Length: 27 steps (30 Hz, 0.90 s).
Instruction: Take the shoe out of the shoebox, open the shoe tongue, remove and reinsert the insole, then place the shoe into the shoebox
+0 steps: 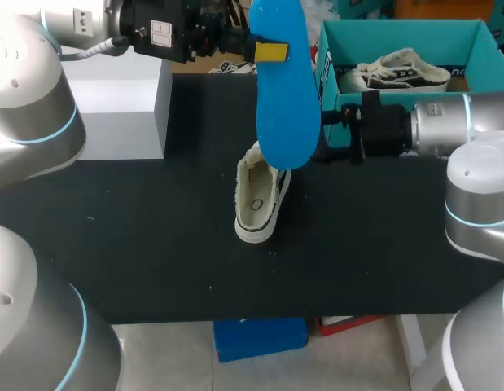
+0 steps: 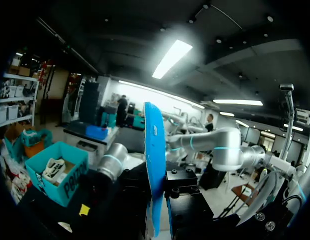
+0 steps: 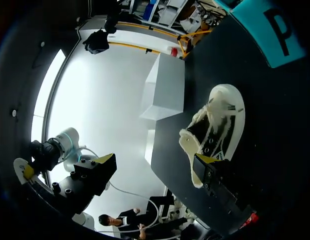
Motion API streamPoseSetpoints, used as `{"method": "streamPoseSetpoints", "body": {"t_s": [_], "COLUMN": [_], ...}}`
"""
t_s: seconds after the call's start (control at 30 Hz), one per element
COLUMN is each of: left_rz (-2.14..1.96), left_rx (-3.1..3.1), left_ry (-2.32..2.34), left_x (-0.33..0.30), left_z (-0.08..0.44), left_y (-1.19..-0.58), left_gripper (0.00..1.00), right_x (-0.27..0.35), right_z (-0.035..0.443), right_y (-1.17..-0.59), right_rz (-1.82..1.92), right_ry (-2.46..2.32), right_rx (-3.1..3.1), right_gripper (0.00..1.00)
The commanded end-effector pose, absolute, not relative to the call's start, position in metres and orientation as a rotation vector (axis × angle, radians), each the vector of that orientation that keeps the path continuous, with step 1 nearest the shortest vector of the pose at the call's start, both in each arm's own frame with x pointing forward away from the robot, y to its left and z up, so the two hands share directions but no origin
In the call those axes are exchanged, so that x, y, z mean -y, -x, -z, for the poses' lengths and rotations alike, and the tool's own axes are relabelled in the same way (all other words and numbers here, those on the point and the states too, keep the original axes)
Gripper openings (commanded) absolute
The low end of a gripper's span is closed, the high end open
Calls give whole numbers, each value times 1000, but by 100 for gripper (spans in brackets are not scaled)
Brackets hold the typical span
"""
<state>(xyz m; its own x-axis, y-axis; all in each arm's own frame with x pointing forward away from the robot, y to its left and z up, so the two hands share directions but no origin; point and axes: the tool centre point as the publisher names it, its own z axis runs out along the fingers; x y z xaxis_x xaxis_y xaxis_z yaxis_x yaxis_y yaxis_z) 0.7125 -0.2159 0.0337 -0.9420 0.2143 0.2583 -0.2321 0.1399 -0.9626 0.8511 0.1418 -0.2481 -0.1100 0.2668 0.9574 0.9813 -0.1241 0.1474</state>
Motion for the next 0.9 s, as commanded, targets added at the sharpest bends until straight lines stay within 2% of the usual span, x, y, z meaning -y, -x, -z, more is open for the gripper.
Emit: {"method": "streamPoseSetpoints", "body": {"t_s": [0.03,0.27,0.9], "left_rz": [-2024,-2121,-2142], "left_rx": [2338,2734,2737], "left_ry": [285,1023,1105], "left_x": [218,212,216], "left_z": [-36,-12,-8], "left_y": [-709,-683,-675], "left_gripper": [0,0,0], "right_x": [-144,-144,-144], "right_z": [249,249,249], "right_y": [-851,-851,-851], "right_rz": [1283,1283,1283], "right_ry": [1450,1450,1450], "right_rx": [1430,1430,1430], "right_gripper": [100,100,100]}}
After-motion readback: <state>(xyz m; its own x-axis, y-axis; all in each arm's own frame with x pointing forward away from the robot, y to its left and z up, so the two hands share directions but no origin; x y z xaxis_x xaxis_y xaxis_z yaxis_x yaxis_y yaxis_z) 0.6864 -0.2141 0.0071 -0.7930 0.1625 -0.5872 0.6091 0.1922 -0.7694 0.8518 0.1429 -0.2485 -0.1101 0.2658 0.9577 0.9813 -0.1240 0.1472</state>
